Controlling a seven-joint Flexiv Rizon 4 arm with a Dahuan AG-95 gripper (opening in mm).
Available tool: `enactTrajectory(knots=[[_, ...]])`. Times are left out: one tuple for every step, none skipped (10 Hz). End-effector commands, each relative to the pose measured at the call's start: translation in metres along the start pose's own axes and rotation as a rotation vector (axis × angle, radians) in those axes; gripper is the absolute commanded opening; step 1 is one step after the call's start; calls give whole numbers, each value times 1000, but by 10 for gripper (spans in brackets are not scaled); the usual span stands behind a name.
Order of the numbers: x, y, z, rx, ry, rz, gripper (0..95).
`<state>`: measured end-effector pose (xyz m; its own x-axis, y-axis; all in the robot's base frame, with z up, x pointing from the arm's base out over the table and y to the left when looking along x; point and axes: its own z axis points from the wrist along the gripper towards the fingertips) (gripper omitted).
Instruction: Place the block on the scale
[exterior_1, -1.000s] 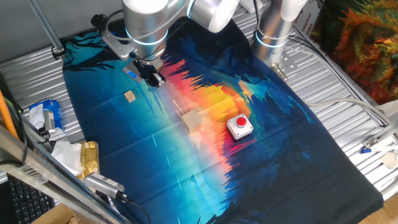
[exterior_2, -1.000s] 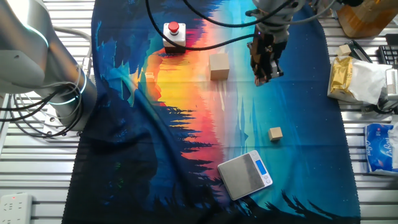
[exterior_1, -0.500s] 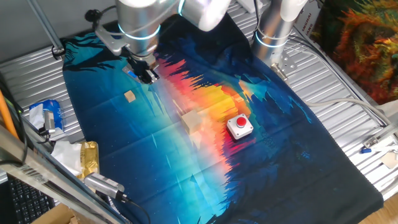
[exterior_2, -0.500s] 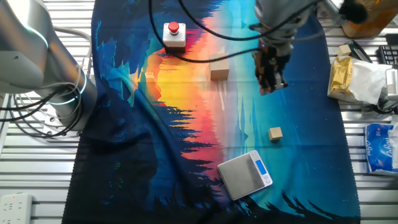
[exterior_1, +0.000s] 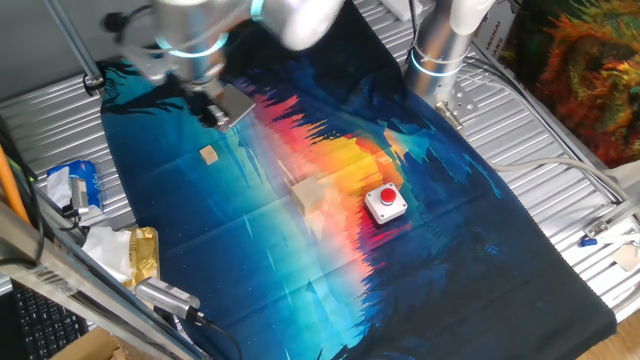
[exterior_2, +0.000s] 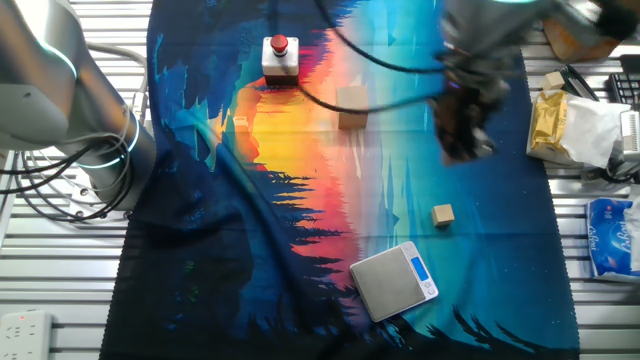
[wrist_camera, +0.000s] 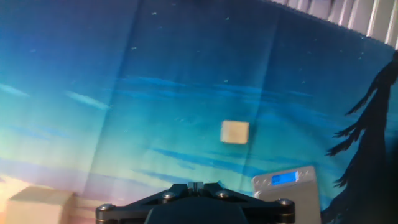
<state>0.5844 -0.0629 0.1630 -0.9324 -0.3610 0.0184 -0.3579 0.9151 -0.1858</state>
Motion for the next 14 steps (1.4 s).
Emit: enactTrajectory(knots=[[8,-3,23,24,-54,7,0],[7,-5,30,26,-57,6,0],[6,-8,38,28,-68,-1,0],[4,-13,43,2,-84,-20,0],[4,-15,43,-31,-96,-11,0],[3,-16,42,-28,-100,-1,0],[3,-16,42,-49,-108,26,0],[3,-16,40,-79,-119,48,0],[3,-17,39,-86,-120,57,0],[2,-17,39,-87,-114,72,0],[-3,-19,37,-76,-103,73,0],[-7,-20,36,-74,-95,72,0],[-11,-21,35,-72,-90,71,0],[-13,-21,37,-72,-91,62,0]])
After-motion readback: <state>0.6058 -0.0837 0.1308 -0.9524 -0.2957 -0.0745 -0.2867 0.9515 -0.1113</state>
